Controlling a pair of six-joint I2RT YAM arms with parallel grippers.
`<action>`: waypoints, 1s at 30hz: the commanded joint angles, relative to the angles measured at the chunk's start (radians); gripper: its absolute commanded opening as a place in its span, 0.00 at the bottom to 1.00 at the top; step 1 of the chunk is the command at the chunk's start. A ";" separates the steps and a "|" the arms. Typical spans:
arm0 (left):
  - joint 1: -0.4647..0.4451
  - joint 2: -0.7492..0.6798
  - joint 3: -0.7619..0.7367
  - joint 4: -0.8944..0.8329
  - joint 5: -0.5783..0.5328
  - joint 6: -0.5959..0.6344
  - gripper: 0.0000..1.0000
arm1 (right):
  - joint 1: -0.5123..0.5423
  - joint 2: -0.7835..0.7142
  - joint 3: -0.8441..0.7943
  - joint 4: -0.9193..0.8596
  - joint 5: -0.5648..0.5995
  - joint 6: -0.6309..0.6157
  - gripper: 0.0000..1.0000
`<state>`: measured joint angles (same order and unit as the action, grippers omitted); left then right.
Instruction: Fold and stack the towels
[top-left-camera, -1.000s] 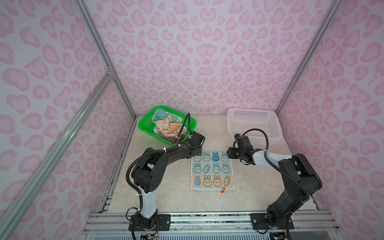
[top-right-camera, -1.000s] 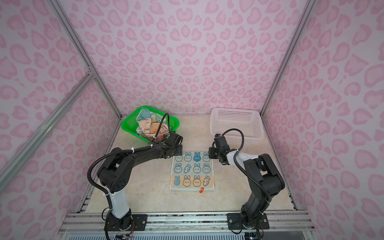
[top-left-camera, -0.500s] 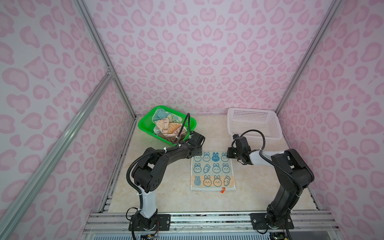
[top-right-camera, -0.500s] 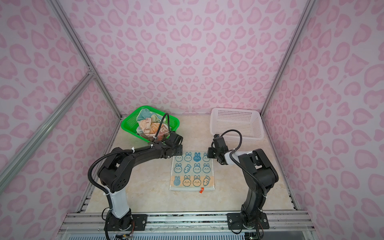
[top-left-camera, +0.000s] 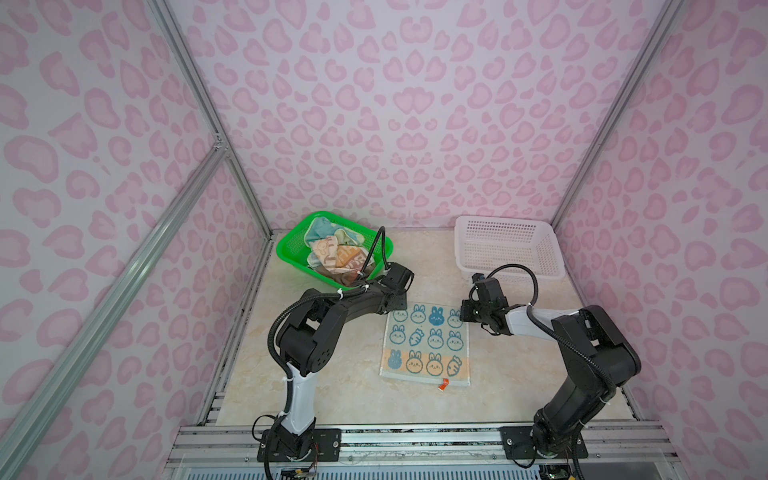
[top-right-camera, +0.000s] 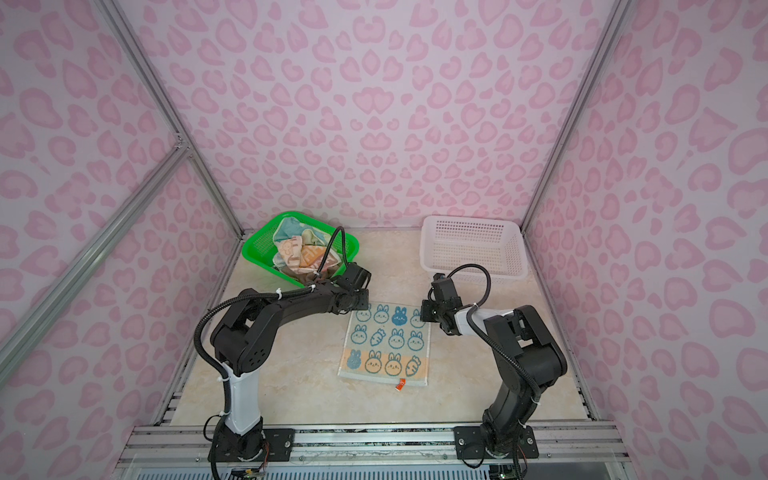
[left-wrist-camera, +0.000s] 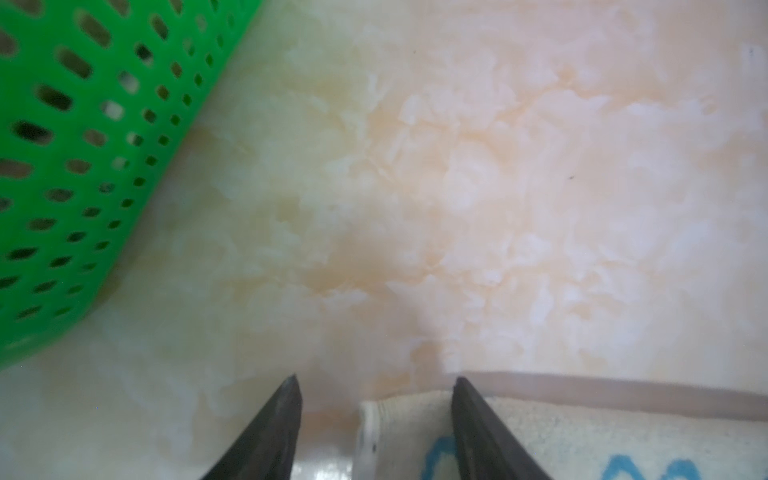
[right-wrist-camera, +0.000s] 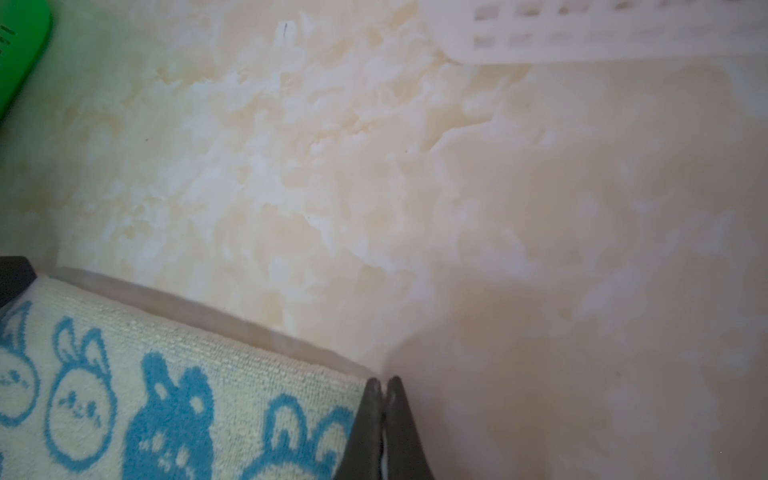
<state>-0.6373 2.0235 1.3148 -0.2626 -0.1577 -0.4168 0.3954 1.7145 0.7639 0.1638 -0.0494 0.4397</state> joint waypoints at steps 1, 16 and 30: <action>-0.005 0.029 0.043 -0.003 0.018 -0.004 0.54 | 0.002 0.005 -0.003 -0.033 0.004 -0.012 0.00; -0.025 0.053 0.092 -0.125 -0.033 -0.042 0.37 | 0.003 -0.025 -0.007 -0.050 0.016 -0.029 0.00; -0.025 0.040 0.092 -0.130 -0.030 -0.049 0.46 | 0.007 -0.033 -0.018 -0.050 0.022 -0.038 0.00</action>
<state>-0.6632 2.0659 1.3956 -0.3836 -0.2142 -0.4503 0.3996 1.6836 0.7532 0.1196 -0.0338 0.4068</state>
